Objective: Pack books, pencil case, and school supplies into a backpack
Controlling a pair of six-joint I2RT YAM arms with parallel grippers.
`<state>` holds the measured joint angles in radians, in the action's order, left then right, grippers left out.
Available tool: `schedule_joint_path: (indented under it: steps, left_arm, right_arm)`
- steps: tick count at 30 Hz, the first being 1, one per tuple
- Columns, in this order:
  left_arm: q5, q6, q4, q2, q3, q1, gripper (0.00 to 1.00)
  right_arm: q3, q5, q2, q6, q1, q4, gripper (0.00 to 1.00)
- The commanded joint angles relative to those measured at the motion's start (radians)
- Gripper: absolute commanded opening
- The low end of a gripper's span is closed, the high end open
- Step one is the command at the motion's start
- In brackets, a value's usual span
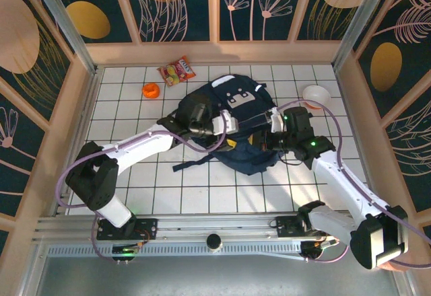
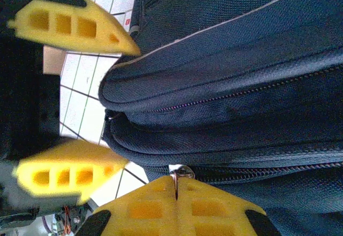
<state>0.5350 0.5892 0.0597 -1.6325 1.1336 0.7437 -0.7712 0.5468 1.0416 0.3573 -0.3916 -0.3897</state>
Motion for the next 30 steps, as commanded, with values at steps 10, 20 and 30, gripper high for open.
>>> schedule_joint_path:
  steps: [10, 20, 30]
  left_arm:
    - [-0.023, -0.011, -0.03, -0.066, 0.042, 0.025, 0.21]
    - [0.073, 0.028, 0.01, 0.035, -0.065, -0.105, 0.0]
    - [-0.003, 0.087, -0.015, 0.169, -0.23, -0.144, 0.03]
  right_arm:
    - [-0.012, -0.027, 0.0, -0.006, 0.002, -0.001, 0.0]
    - [0.012, -0.053, 0.022, -0.04, 0.111, -0.061, 0.0]
    - [0.07, 0.021, 0.029, 0.06, 0.044, 0.105, 0.0]
